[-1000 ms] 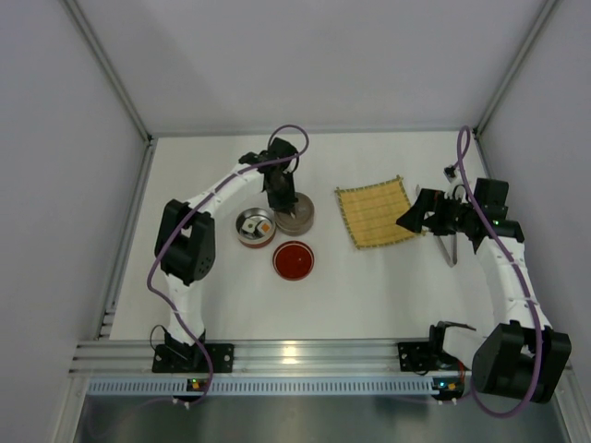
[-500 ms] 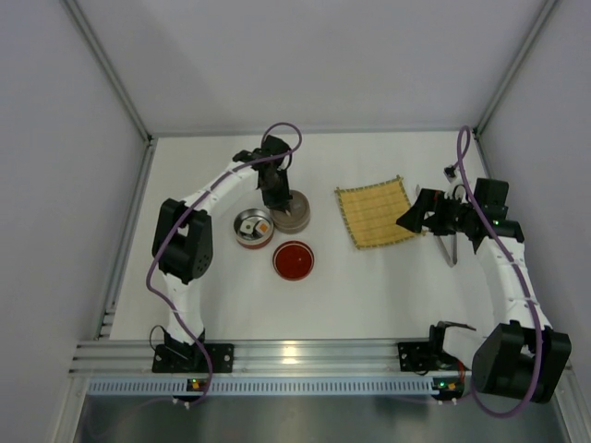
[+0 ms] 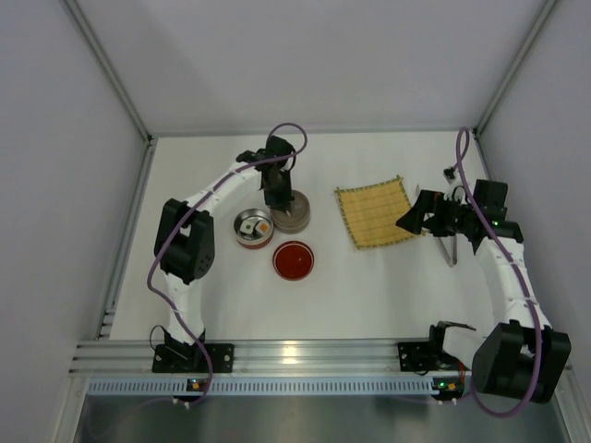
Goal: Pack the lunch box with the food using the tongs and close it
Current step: Close the box lid on the packing box.
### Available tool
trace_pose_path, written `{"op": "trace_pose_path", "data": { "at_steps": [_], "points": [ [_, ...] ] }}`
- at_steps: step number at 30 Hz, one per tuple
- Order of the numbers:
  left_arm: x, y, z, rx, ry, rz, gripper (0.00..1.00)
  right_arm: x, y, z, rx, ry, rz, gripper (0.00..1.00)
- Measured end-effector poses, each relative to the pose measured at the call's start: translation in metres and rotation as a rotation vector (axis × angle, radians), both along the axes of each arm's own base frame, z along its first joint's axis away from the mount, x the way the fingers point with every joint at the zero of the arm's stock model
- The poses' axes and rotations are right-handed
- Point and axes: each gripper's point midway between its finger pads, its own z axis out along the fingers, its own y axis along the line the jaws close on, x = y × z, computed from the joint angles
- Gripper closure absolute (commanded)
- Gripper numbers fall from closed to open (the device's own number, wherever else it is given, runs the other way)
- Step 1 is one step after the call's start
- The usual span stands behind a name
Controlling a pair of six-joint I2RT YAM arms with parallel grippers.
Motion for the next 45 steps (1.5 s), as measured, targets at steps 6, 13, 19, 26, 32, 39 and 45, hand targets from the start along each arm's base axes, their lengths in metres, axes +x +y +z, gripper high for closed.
{"op": "trace_pose_path", "data": {
  "at_steps": [6, 13, 19, 26, 32, 39, 45],
  "points": [
    [0.0, -0.002, 0.001, 0.003, -0.005, -0.013, 1.0, 0.0, -0.001, -0.001, -0.002, 0.003, -0.006, 0.01],
    [0.005, -0.003, -0.001, 0.023, -0.019, -0.062, 1.0, 0.0, -0.002, -0.002, -0.003, 0.004, -0.008, 0.0],
    [0.005, -0.006, -0.002, 0.02, -0.021, -0.134, 1.0, 0.0, -0.002, -0.002, -0.003, 0.004, -0.007, 0.01],
    [0.005, -0.013, -0.003, 0.017, -0.02, -0.291, 1.0, 0.0, -0.002, -0.002, -0.004, 0.004, -0.007, 0.01],
    [0.007, -0.012, -0.006, 0.062, -0.022, -0.425, 1.0, 0.0, -0.002, -0.002, -0.003, 0.004, -0.007, 0.0],
    [0.006, -0.011, -0.007, 0.116, -0.066, -0.597, 0.92, 0.0, -0.002, -0.002, -0.003, 0.003, -0.006, 0.01],
    [0.009, -0.014, -0.008, 0.161, -0.103, -0.757, 0.82, 0.0, -0.002, -0.002, -0.007, 0.0, -0.002, 0.01]
  ]
}}
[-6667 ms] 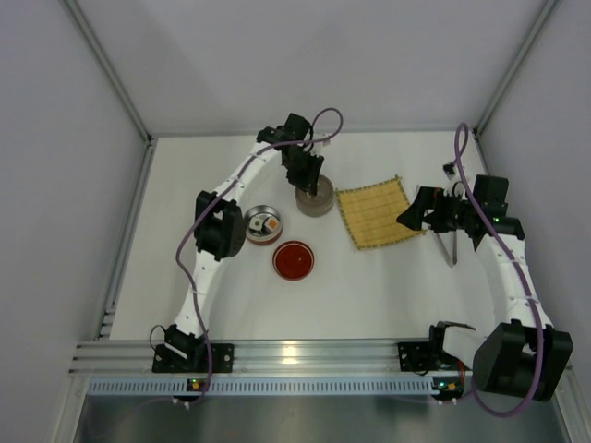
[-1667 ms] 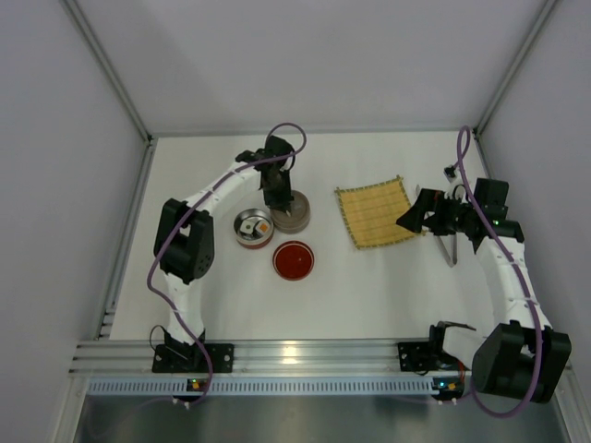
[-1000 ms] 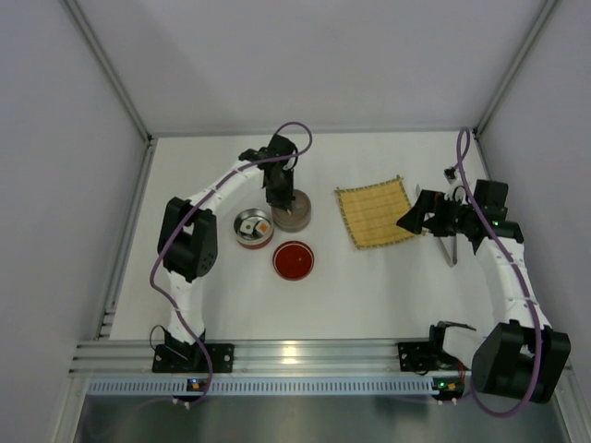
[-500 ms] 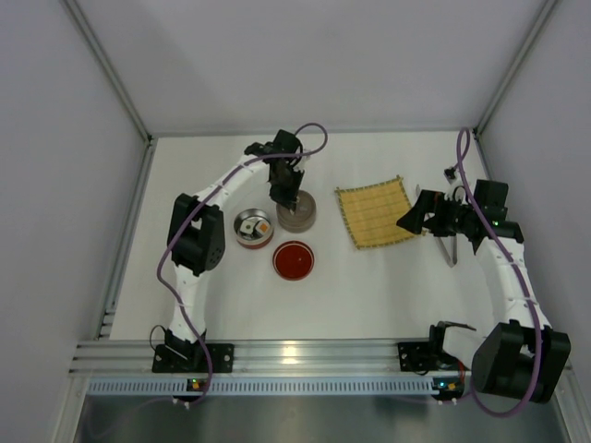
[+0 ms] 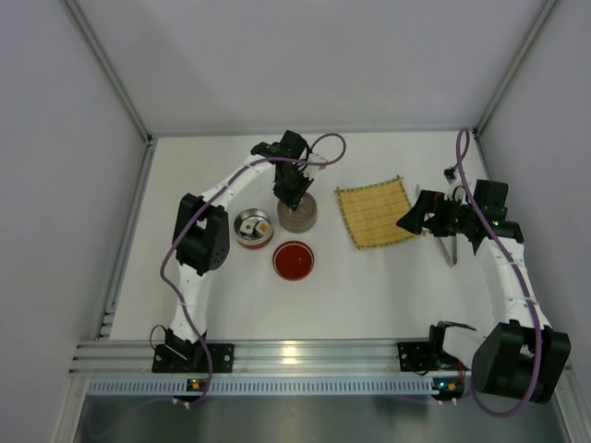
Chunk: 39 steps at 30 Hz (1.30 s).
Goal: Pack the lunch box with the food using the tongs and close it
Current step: Close the box lid on the packing box.
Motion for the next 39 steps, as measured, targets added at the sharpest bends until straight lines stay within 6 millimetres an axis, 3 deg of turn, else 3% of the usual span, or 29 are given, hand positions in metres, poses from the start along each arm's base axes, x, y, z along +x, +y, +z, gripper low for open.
{"op": "trace_pose_path", "data": {
  "at_steps": [7, 8, 12, 18, 25, 29, 32, 33, 36, 39],
  "points": [
    [-0.003, -0.006, 0.0, 0.014, -0.022, -0.113, 0.52, -0.001, 0.0, 0.0, -0.004, -0.001, 0.005, 0.0],
    [-0.003, -0.006, 0.001, 0.012, -0.024, -0.116, 0.51, -0.001, 0.0, 0.0, -0.005, -0.002, 0.007, 0.01],
    [0.001, -0.006, 0.005, 0.012, -0.03, -0.129, 0.26, -0.001, 0.0, 0.0, -0.004, -0.003, 0.009, 0.01],
    [0.0, -0.005, 0.007, 0.012, -0.027, -0.128, 0.22, -0.003, 0.001, 0.004, -0.011, -0.019, 0.016, 0.01],
    [-0.005, -0.012, 0.024, -0.054, -0.026, -0.128, 0.31, -0.004, 0.001, 0.007, -0.021, -0.039, 0.025, 0.01],
    [-0.012, -0.015, 0.052, -0.128, -0.044, -0.108, 0.58, -0.004, 0.001, 0.008, -0.027, -0.05, 0.036, 0.01],
    [-0.009, -0.012, 0.077, -0.18, -0.08, -0.085, 0.73, -0.004, 0.002, 0.008, -0.027, -0.054, 0.044, 0.01],
    [-0.008, -0.011, 0.084, -0.194, -0.095, -0.072, 0.84, -0.004, 0.002, 0.008, -0.027, -0.054, 0.045, 0.01],
    [0.0, -0.005, 0.095, -0.208, -0.133, -0.023, 0.98, -0.004, 0.002, 0.008, -0.028, -0.056, 0.048, 0.01],
    [0.009, 0.004, 0.091, -0.186, -0.148, 0.03, 1.0, -0.005, 0.002, 0.009, -0.028, -0.058, 0.051, 0.01]
  ]
}}
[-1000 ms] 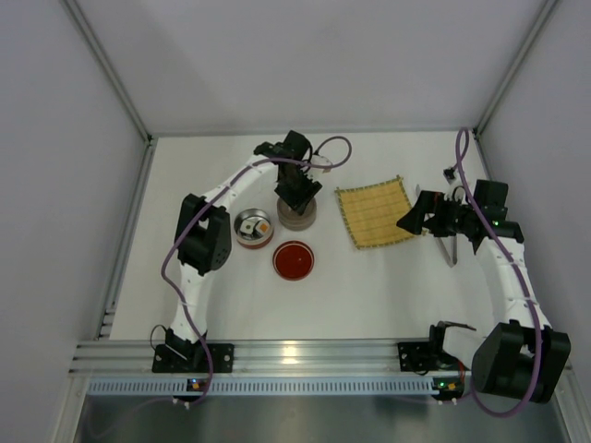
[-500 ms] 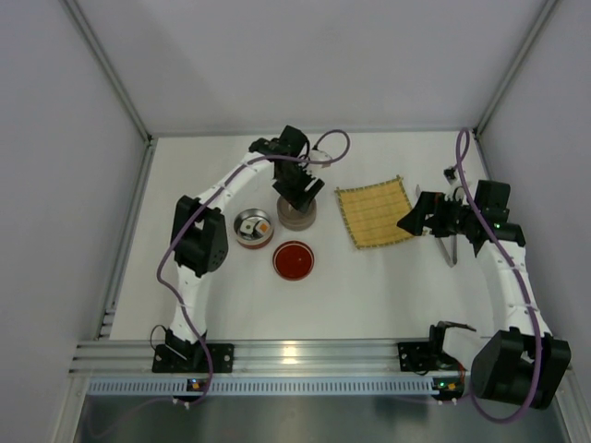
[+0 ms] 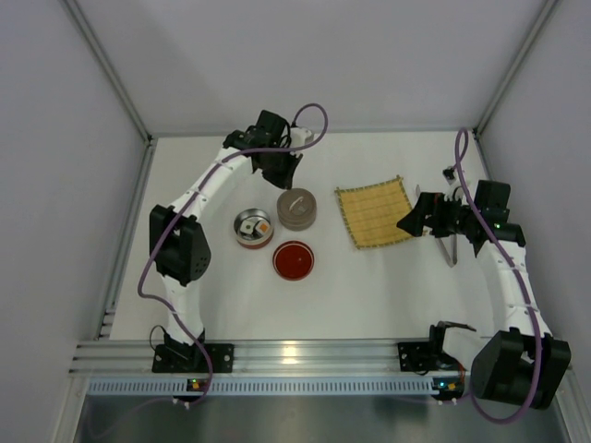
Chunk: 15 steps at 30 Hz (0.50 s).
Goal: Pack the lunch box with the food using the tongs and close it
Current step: Close the box lid on the packing box.
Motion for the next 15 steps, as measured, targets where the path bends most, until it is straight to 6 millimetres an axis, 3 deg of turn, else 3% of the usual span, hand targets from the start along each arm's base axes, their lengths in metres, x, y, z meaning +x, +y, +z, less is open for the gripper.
{"op": "trace_pose_path", "data": {
  "at_steps": [6, 15],
  "points": [
    [-0.004, 0.003, -0.02, 0.007, 0.055, 0.018, 1.0, 0.0, 0.0, 0.0, -0.004, -0.001, 0.004, 0.01],
    [-0.02, -0.013, -0.021, -0.081, 0.126, -0.037, 1.0, 0.0, 0.0, 0.0, -0.005, -0.003, 0.006, 0.01]
  ]
}}
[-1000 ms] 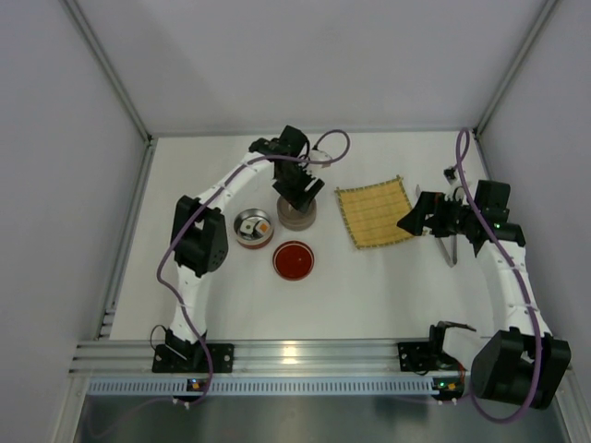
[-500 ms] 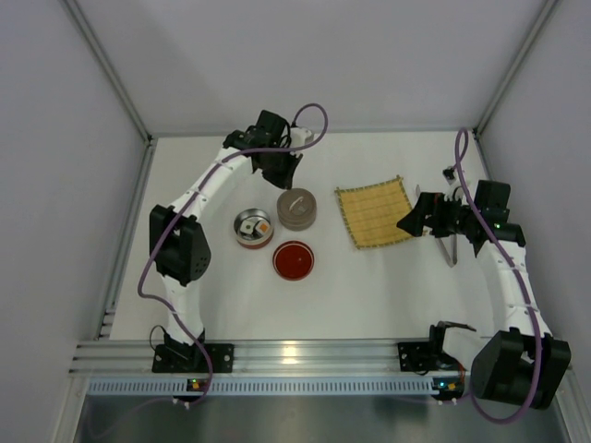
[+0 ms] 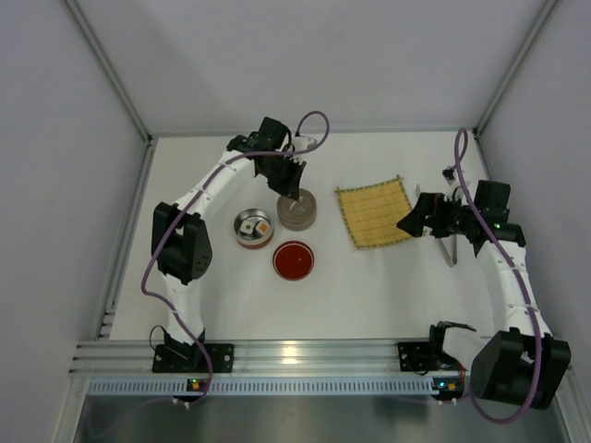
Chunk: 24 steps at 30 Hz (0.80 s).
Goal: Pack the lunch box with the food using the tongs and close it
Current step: Close the box lid on the packing box.
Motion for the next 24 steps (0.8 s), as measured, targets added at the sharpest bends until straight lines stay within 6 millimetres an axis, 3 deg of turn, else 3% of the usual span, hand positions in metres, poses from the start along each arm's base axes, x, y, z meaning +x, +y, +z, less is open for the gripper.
{"op": "trace_pose_path", "data": {
  "at_steps": [6, 15, 24],
  "points": [
    [-0.007, -0.01, -0.011, -0.04, 0.063, -0.03, 1.0, 0.0, 0.0, 0.0, 0.001, 0.0, -0.001, 0.01],
    [0.004, -0.002, -0.065, -0.037, 0.227, 0.07, 1.0, 0.0, 0.0, 0.0, 0.0, 0.0, -0.001, 0.01],
    [0.043, 0.027, -0.049, -0.211, 0.255, 0.206, 1.0, 0.0, 0.0, 0.0, 0.003, 0.0, 0.002, 0.01]
  ]
}}
